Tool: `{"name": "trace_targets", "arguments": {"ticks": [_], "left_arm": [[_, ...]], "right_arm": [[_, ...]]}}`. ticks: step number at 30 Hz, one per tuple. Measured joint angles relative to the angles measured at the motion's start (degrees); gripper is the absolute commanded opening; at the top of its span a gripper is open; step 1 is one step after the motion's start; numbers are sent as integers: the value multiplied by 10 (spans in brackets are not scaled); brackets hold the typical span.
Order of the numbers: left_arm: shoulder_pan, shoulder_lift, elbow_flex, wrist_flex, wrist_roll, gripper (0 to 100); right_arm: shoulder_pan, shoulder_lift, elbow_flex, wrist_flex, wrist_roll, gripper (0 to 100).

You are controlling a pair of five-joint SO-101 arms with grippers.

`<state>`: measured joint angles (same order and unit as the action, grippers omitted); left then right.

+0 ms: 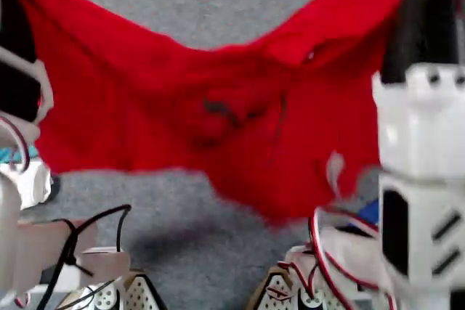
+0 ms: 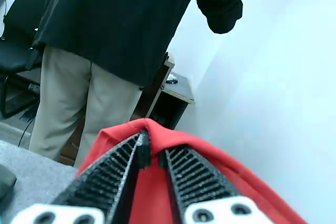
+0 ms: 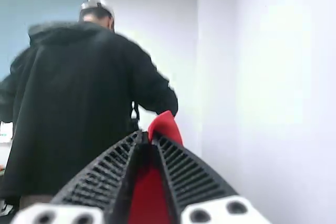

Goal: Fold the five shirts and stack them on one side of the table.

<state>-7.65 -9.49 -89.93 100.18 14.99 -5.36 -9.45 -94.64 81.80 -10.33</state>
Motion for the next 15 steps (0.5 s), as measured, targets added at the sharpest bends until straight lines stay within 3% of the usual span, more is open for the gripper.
{"name": "trace_targets", "arguments": {"ticks": [15], "left_arm": [[0,-155,343,0,0,20]], "right_arm": [[-1,-28,41,75,10,5]]}}
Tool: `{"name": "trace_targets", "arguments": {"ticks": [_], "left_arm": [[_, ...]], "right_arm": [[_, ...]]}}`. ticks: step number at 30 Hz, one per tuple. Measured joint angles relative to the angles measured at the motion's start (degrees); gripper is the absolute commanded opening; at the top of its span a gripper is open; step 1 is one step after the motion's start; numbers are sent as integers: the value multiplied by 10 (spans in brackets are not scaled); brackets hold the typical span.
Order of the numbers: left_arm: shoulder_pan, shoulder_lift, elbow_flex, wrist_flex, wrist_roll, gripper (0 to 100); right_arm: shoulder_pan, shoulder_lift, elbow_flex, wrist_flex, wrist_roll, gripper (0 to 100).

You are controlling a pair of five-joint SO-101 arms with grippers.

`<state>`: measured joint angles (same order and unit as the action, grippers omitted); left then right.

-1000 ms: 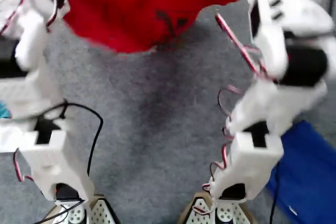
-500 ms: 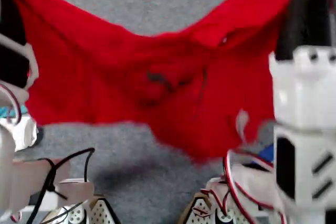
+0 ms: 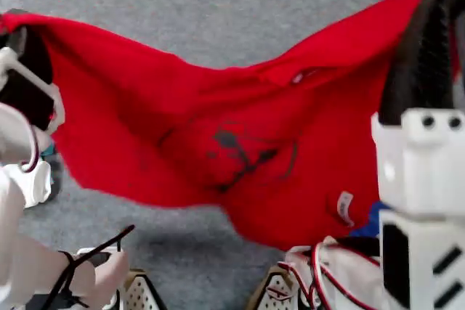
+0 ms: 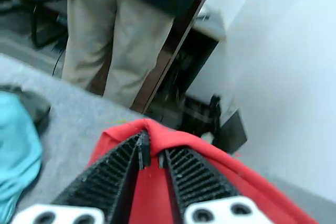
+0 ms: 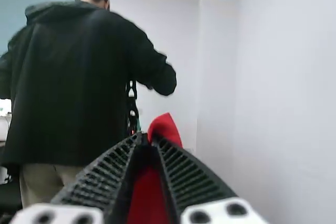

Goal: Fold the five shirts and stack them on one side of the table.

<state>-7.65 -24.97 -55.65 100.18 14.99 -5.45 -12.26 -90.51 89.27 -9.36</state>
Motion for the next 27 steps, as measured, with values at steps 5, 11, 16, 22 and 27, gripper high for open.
{"name": "trace_targets", "arguments": {"ticks": [5,11,16,22,27], "left_arm": [[0,9,120,-20,0,20],[-23,34,336,-182,0,20],[-33,38,513,-378,-1,20],[-35,40,664,-586,-2,20],[-35,40,764,-775,-2,20]], "right_arm": [[0,0,84,0,0,5],[0,4,265,-64,0,5],[0,6,456,-193,0,5],[0,7,689,-408,0,5],[0,8,835,-562,-21,5]]}}
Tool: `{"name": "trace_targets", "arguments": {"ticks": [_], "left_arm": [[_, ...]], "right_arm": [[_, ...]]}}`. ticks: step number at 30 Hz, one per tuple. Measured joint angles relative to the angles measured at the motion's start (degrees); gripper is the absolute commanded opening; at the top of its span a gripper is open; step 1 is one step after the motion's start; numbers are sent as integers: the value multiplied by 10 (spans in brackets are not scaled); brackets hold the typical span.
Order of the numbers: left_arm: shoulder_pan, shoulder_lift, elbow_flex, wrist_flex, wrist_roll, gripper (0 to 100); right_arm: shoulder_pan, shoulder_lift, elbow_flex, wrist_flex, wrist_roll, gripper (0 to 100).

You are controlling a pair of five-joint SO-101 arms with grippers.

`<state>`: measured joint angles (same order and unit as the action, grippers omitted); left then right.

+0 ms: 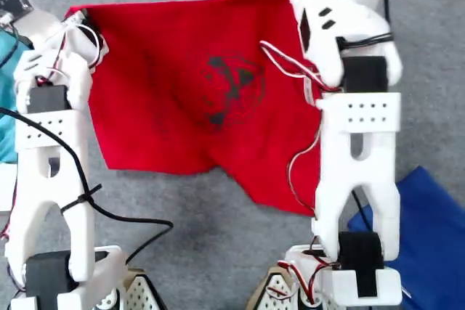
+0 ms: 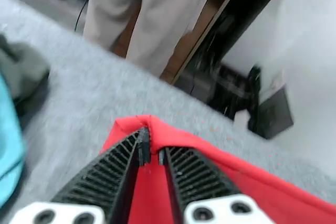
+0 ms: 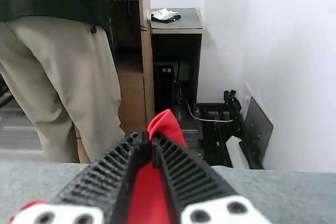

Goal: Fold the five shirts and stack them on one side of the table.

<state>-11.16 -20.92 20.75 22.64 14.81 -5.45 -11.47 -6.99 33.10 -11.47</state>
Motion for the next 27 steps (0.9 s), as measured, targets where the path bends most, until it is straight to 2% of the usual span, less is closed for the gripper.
{"name": "trace_targets", "arguments": {"ticks": [5,10,19,27], "left_arm": [[0,36,24,-162,0,20],[0,136,-21,-200,1,20],[6,378,-251,-162,2,20],[11,517,-511,-41,2,20]], "right_arm": [[0,8,75,-146,-11,5],[0,62,87,-235,-11,5],[0,174,86,-332,-11,5],[2,280,-15,-337,-11,5]]}}
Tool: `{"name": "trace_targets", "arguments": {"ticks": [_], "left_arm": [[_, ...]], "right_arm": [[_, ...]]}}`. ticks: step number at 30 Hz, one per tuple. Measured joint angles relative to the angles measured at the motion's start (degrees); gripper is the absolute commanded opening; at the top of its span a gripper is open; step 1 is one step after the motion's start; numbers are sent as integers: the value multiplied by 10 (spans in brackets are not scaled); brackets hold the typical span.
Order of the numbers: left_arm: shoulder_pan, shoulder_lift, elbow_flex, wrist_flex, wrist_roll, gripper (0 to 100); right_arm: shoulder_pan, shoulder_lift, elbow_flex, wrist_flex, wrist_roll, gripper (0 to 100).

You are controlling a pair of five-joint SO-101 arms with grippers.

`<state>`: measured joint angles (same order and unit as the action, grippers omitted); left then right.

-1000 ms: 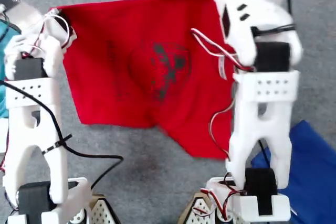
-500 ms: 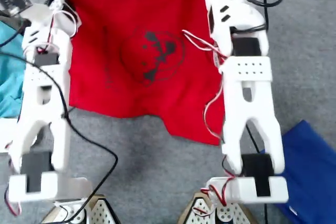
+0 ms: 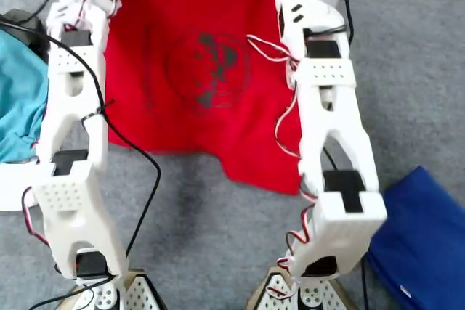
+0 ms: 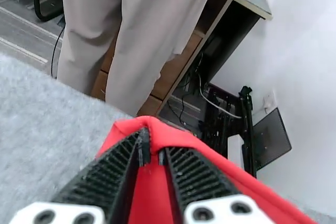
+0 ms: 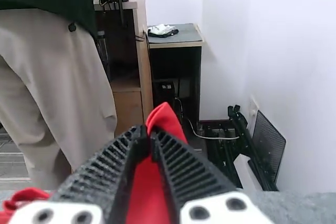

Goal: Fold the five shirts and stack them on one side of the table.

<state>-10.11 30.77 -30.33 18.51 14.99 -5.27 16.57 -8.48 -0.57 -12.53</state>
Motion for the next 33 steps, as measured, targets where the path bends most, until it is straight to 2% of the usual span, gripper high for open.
{"name": "trace_targets", "arguments": {"ticks": [5,14,25,29,33], "left_arm": [[14,60,-126,19,0,20],[37,147,-280,19,-69,20],[17,170,-341,25,-84,20],[6,170,-375,85,-84,20],[1,170,-491,216,-84,19]], "right_arm": [[1,57,-75,0,0,5],[4,124,-183,0,0,5],[4,142,-241,2,0,5],[4,137,-256,46,-1,5],[4,101,-259,97,-1,5]]}}
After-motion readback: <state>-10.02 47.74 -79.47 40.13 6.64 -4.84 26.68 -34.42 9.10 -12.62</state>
